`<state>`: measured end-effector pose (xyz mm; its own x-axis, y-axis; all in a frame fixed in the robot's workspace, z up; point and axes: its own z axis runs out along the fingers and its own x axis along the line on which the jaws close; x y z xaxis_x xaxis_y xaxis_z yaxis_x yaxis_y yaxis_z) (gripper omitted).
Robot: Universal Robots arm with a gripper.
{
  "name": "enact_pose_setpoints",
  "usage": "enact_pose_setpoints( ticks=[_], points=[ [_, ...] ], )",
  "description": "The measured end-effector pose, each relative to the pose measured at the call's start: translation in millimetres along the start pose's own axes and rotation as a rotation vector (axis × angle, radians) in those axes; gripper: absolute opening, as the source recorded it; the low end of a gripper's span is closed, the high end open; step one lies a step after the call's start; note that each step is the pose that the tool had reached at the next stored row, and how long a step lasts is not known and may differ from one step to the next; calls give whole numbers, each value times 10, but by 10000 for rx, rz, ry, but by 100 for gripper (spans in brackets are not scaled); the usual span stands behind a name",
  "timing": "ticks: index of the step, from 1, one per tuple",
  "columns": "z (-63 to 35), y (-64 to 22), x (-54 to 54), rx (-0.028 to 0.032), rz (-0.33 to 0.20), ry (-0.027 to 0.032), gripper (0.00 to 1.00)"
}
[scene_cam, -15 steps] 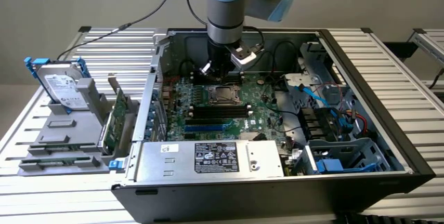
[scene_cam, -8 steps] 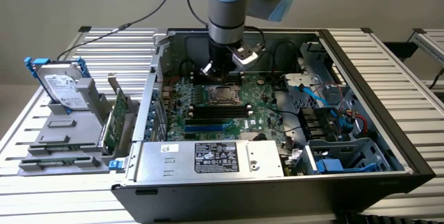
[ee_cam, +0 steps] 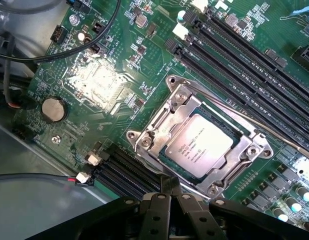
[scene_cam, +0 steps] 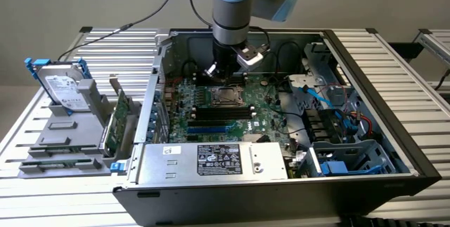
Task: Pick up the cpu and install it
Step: 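Install the first cpu locking lever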
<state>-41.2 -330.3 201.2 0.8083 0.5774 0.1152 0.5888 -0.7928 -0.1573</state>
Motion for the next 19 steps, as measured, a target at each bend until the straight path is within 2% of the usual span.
enact_pose_setpoints(
  ticks=[19],
  points=[
    [29, 8, 19, 19, -164, -25, 11]
  ],
)
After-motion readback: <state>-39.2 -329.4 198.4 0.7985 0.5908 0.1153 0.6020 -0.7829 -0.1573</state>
